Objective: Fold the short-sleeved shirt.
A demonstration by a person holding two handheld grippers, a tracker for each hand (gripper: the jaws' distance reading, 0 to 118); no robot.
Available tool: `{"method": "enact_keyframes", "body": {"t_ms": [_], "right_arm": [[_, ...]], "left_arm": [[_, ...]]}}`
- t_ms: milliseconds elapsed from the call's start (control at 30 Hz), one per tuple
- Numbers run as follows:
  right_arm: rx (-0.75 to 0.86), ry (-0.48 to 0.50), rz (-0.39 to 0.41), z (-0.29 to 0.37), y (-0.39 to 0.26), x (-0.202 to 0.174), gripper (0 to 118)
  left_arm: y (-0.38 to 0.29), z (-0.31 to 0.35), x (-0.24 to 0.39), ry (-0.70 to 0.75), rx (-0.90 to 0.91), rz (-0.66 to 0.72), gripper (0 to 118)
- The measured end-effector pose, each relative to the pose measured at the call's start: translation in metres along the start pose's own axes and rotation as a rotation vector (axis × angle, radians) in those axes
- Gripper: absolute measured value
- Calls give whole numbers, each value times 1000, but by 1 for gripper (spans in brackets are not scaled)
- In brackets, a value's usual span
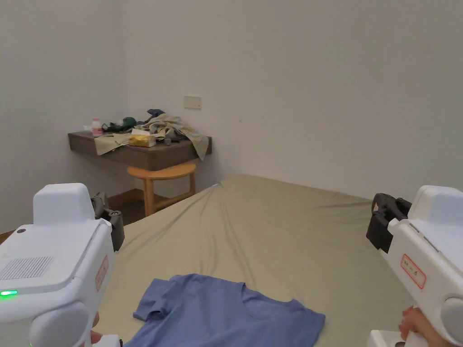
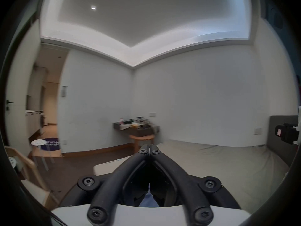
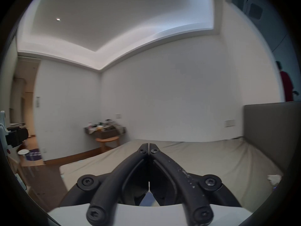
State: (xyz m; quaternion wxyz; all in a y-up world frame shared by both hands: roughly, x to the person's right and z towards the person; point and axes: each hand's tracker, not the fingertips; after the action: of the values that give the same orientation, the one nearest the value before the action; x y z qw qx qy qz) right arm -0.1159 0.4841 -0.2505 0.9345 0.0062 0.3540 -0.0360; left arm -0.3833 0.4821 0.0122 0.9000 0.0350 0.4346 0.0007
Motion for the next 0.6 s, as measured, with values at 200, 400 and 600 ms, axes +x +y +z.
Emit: {"method": "enact_keyframes", "body": {"t_ms": [200, 400, 600], "right_arm": [[-32, 199, -19, -32, -18, -85, 0], [-51, 260, -18, -54, -34, -120, 0], [-83, 201, -17, -83, -52, -96, 0]], "left_arm": [[-13, 24, -81, 212, -20, -8, 0], [-32, 11, -105, 258, -83, -30, 0], [-63, -46, -68, 130, -198, -52, 0]]}}
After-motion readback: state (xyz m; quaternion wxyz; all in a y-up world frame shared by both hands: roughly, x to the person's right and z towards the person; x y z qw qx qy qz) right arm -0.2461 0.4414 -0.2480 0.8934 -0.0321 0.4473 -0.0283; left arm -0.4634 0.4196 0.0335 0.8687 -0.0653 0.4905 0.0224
